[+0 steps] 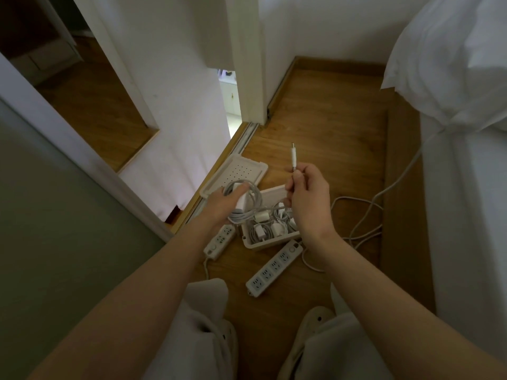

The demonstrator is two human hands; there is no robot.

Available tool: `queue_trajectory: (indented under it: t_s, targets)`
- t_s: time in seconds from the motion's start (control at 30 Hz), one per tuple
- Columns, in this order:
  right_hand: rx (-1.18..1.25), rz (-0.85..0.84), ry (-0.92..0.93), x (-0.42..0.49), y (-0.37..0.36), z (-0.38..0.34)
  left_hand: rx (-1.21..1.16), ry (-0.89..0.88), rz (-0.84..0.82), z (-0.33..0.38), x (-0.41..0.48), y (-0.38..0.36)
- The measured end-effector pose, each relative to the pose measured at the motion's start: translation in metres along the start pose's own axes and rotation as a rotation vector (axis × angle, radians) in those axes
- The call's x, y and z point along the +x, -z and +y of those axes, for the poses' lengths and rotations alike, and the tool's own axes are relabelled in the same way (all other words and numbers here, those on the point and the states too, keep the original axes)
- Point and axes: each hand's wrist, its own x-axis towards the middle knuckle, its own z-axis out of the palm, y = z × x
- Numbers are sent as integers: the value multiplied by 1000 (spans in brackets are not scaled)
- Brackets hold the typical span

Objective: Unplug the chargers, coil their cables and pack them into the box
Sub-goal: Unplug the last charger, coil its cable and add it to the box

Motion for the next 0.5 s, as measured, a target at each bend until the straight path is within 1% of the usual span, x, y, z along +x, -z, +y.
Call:
queue_trajectory:
  t_s: [0.1, 0.17, 0.23, 0.33, 0.5]
  targets:
    - [-233, 38, 84, 8, 9, 0, -99, -37, -20, 8, -5, -3]
    - [-339, 57, 25, 15, 17, 4, -209, -73, -7, 15, -9, -2]
    - [-434, 37, -61, 22, 21, 12, -259, -138, -25, 19, -11, -2]
    - [-598, -67, -83, 26, 22, 21, -277, -214, -96, 22, -17, -4]
    - [-612, -181, -55, 23, 20, 20, -287, -245, -150, 22, -19, -2]
